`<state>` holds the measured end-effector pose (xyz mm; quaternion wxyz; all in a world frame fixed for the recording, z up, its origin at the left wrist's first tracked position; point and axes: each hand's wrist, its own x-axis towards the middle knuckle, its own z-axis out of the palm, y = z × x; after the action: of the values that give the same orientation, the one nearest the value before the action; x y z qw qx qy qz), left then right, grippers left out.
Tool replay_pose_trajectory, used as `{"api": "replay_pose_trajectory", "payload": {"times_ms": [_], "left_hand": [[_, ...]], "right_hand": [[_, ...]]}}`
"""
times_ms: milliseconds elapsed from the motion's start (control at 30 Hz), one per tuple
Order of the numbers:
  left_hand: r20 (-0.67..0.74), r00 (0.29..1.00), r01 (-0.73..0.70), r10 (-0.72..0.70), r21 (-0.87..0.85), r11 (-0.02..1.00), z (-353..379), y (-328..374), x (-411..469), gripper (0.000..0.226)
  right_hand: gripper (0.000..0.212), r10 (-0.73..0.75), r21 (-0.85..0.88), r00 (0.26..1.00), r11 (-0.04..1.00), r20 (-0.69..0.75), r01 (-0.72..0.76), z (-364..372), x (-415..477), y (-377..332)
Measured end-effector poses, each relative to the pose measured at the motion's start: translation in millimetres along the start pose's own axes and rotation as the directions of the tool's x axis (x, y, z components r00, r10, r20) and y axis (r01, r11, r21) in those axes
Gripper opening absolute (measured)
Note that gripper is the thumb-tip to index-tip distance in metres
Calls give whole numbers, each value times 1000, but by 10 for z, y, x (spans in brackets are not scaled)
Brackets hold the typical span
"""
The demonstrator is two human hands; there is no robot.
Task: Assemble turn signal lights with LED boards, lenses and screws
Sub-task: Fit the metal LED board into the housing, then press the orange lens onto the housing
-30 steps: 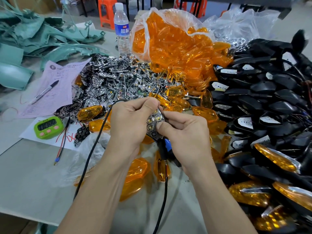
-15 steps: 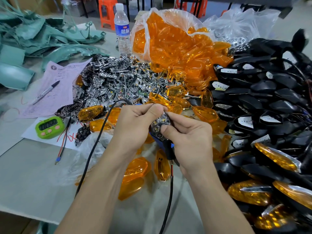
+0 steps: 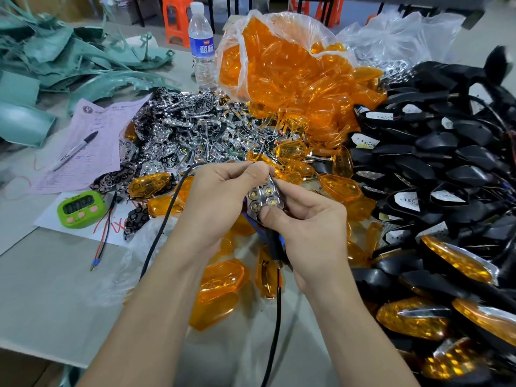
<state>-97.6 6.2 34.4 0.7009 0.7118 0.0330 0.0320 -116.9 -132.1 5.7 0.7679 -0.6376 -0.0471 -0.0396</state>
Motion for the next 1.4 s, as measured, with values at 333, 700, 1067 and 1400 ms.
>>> {"api": "replay_pose_trajectory", "payload": {"times_ms": [333, 700, 1067, 1400], "left_hand": [[100, 995, 16, -11, -48, 999, -7, -73, -223, 22], [22, 995, 100, -97, -229, 968, 168, -77, -242, 15], [-141, 982, 100, -125, -173, 980, -182, -265, -442, 23], [-183, 973, 110, -144, -186, 976, -337, -371, -623, 26]], "right_hand": [[45, 46, 265, 995, 964, -90, -21, -11, 86, -167], [38, -48, 172, 997, 984, -53, 56, 114, 39, -88], [34, -106, -784, 994, 618, -9, 59, 35, -288, -129], [33, 184, -996, 983, 82, 0, -16, 162, -626, 282]]}}
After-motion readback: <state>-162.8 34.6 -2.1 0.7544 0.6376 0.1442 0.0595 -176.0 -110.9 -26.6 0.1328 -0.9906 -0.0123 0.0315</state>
